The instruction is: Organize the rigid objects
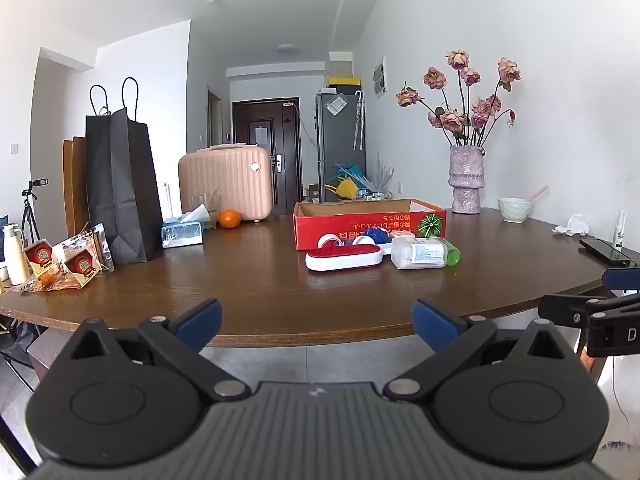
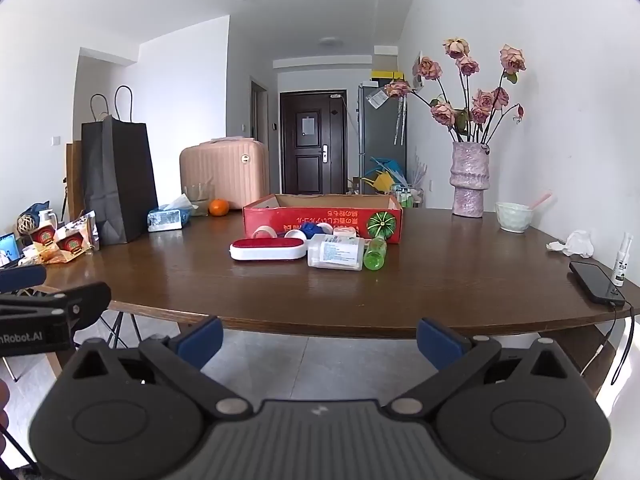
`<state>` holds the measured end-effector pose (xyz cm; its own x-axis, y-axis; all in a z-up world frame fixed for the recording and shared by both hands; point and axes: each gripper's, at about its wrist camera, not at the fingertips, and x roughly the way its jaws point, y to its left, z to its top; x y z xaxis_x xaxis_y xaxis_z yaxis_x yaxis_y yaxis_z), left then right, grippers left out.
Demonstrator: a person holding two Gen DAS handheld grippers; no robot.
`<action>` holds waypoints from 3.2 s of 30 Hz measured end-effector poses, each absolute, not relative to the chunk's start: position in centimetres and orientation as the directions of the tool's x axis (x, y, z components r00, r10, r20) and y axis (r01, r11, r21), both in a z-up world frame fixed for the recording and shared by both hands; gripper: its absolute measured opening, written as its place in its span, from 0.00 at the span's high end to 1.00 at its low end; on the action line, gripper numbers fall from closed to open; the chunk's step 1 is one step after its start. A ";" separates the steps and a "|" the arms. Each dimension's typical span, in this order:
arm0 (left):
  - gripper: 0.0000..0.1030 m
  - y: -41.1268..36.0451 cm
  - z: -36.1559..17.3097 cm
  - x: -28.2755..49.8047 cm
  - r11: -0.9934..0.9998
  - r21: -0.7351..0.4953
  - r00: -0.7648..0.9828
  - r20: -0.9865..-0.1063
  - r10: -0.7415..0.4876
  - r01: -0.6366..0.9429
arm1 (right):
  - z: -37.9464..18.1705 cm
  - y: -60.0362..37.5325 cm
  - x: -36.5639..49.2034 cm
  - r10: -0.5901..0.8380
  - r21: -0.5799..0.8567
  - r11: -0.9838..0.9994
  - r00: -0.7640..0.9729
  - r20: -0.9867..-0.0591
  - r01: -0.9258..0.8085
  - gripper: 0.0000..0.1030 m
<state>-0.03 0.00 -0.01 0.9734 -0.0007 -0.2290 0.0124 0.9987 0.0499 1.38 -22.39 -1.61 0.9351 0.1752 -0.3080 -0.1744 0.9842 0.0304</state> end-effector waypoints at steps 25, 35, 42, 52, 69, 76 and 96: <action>0.00 -0.3 0.0 -0.3 0.998 0.062 0.976 -0.217 0.013 0.000 | -1.9 -22.5 1.4 0.181 0.046 0.983 0.930 -0.319 -0.175 0.00; 0.00 -0.4 0.0 -0.4 0.998 0.064 0.977 -0.215 0.015 -0.001 | -1.9 -22.5 1.5 0.187 0.051 0.982 0.927 -0.326 -0.180 0.00; 0.00 -0.3 0.0 -0.5 0.998 0.065 0.977 -0.215 0.017 -0.003 | -2.0 -22.6 1.5 0.185 0.057 0.983 0.927 -0.328 -0.176 0.00; 0.00 -0.4 0.1 -0.5 0.998 0.065 0.977 -0.214 0.016 -0.002 | -2.0 -22.7 1.5 0.183 0.058 0.983 0.929 -0.323 -0.174 0.00; 0.00 -0.4 0.0 -0.5 0.998 0.068 0.976 -0.215 0.017 -0.002 | -2.1 -22.5 1.4 0.183 0.058 0.983 0.929 -0.323 -0.173 0.00; 0.00 -0.5 0.0 -0.4 0.998 0.070 0.976 -0.217 0.016 -0.001 | -2.1 -22.7 1.6 0.186 0.066 0.983 0.927 -0.327 -0.173 0.00; 0.00 -0.1 -0.4 0.7 0.994 0.106 0.981 -0.187 0.048 -0.028 | -2.3 -22.9 1.9 0.180 0.052 0.984 0.931 -0.317 -0.173 0.00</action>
